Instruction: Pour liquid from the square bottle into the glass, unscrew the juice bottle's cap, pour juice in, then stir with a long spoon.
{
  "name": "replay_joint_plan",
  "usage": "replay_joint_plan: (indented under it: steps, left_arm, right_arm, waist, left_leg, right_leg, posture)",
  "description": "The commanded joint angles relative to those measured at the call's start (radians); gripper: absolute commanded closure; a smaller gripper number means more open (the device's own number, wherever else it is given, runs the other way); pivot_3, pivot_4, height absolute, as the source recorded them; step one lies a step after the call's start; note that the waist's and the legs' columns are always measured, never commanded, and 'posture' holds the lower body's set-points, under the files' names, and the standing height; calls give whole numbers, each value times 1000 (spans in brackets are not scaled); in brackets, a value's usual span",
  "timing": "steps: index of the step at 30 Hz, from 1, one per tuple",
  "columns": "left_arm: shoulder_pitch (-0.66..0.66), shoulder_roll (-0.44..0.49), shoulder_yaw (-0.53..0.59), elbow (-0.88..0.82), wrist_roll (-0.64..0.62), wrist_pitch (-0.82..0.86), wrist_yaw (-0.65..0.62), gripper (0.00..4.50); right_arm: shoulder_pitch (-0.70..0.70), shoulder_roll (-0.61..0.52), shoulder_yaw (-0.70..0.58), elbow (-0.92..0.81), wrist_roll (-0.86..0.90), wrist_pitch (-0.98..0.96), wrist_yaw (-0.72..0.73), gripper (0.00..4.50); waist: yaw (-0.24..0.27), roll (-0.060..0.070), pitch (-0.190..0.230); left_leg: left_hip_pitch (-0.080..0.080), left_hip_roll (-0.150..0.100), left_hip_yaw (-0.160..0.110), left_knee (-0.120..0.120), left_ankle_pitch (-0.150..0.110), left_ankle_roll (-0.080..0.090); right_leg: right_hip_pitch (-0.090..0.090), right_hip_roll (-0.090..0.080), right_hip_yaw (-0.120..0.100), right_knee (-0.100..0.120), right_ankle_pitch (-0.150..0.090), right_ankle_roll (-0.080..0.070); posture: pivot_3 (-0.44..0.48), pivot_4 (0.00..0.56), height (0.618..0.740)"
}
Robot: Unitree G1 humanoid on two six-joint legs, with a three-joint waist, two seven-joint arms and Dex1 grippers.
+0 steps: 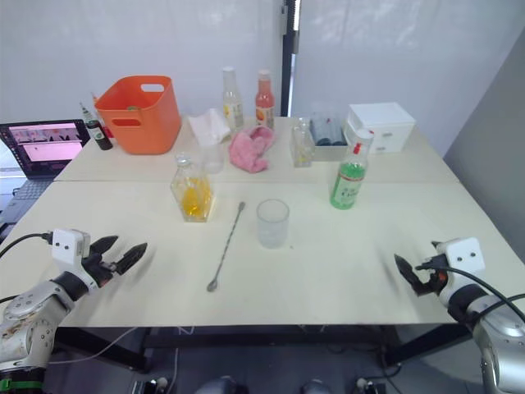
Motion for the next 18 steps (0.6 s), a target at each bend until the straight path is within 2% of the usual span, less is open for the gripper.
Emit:
replay_joint_plan:
  steps: [1, 6, 10, 13, 18]
  left_arm:
    - [-13, 12, 4, -49, -7, 6, 6, 7]
    - [12, -31, 7, -127, -42, 57, 51, 7]
    - [19, -103, 1, -210, -59, 101, 137, 7]
    - [5, -194, -25, -255, -54, 120, 237, 7]
    - [-23, -266, -99, -307, -18, 141, 324, 7]
  right_arm:
    - [-8, -1, -18, -32, 14, -8, 1, 0]
    - [-32, -7, 1, -74, 66, 10, 46, 0]
    - [-59, -32, 40, -118, 120, 41, 128, 0]
    - [-92, -64, 82, -154, 174, 78, 211, 0]
    - [-129, -119, 132, -193, 240, 144, 313, 0]
  waist:
    - [0, 0, 0]
    - [-1, 0, 0]
    - [0, 0, 0]
    - [2, 0, 0]
    - [10, -1, 1]
  left_leg:
    - [0, 0, 0, 0, 0, 0]
    - [0, 0, 0, 0, 0, 0]
    - [0, 0, 0, 0, 0, 0]
    - [0, 0, 0, 0, 0, 0]
    - [0, 0, -1, 1, 0, 1]
  right_leg:
    - [0, 0, 0, 0, 0, 0]
    - [0, 0, 0, 0, 0, 0]
    - [0, 0, 0, 0, 0, 0]
    - [1, 0, 0, 0, 0, 0]
    - [2, 0, 0, -1, 1, 1]
  posture:
    - [0, 150, 740]
    - [0, 150, 740]
    - [0, 150, 740]
    - [0, 150, 740]
    - [0, 150, 740]
